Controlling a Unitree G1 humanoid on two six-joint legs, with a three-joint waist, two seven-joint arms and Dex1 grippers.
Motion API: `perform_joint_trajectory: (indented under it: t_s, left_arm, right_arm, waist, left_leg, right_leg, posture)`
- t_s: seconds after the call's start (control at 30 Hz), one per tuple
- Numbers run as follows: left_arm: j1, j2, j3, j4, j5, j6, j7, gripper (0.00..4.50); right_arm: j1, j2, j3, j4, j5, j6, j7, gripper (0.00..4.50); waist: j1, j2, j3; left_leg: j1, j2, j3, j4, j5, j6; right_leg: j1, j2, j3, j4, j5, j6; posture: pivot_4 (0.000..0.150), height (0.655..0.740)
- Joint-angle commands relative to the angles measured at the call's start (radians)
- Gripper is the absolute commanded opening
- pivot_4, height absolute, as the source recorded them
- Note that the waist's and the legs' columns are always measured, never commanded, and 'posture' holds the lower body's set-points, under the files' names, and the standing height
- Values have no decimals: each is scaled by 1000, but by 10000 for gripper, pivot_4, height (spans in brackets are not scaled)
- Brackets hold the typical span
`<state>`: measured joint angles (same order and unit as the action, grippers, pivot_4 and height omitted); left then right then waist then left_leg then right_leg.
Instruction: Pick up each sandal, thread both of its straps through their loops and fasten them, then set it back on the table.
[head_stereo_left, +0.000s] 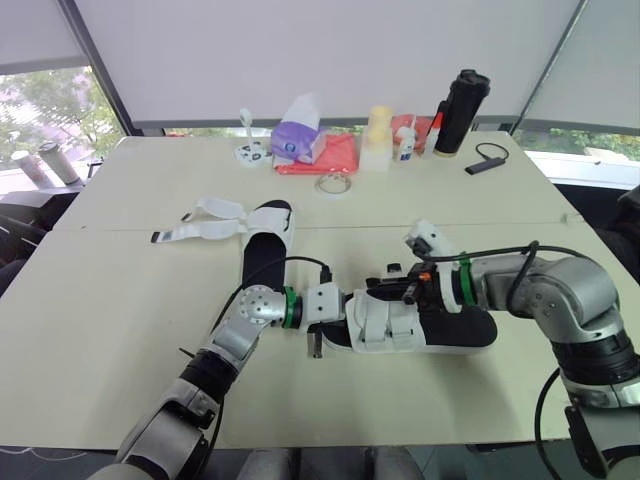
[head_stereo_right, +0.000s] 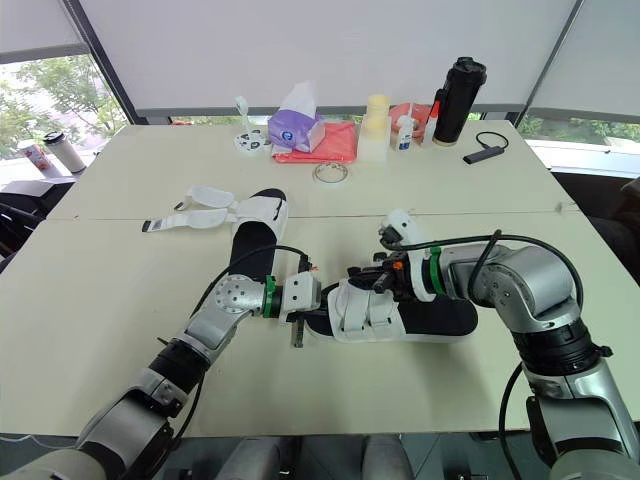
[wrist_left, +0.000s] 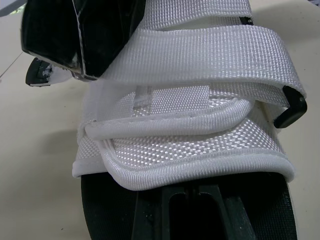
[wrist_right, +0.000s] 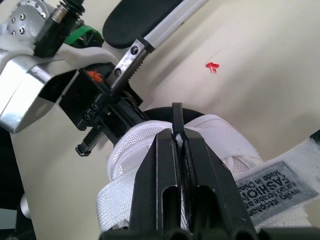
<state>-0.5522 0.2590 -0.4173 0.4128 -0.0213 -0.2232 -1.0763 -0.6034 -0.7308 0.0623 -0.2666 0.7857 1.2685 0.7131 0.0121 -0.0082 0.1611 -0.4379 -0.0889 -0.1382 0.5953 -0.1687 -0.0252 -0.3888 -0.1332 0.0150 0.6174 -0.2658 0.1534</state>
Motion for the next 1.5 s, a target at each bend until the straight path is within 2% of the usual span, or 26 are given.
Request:
perform_joint_trajectory:
  t_s: [0.03,0.3,0.5,1.2,1.5]
  left_arm:
    - [47,31,-52,71,74,42,-10,0]
    - [33,40,-85,124,128,-12,-4,0]
    - [28,42,-120,167,164,-55,-6,0]
    - [53,54,-124,161,157,-73,-11,0]
    - [56,54,-122,152,155,-72,-6,0]
  right_arm:
    - [-23,-2,-83,-78,90,-11,62,842]
    - [-54,-15,-146,-155,218,1,114,842]
    - [-79,-16,-147,-147,247,-12,124,842]
    - [-118,12,79,130,-119,-151,70,842]
    - [-106,19,155,187,-215,-165,73,842]
  waist:
    - [0,0,0]
    - [0,0,0]
    - [1,0,0]
    - [0,0,0]
    - [0,0,-2]
  left_leg:
    - [0,0,0,0,0,0]
    - [0,0,0,0,0,0]
    - [0,0,0,0,0,0]
    - [1,0,0,0,0,-1]
    - [3,0,0,0,0,-1]
  right_leg:
    - [0,0,0,0,0,0]
    - [0,0,0,0,0,0]
    - [-1,0,0,0,0,0]
    - [-1,0,0,0,0,0]
    - [1,0,0,0,0,0]
  posture:
    - [1500,7296]
    - [1500,7296]
    - [1500,7296]
    - [1500,7296]
    - [1500,7296]
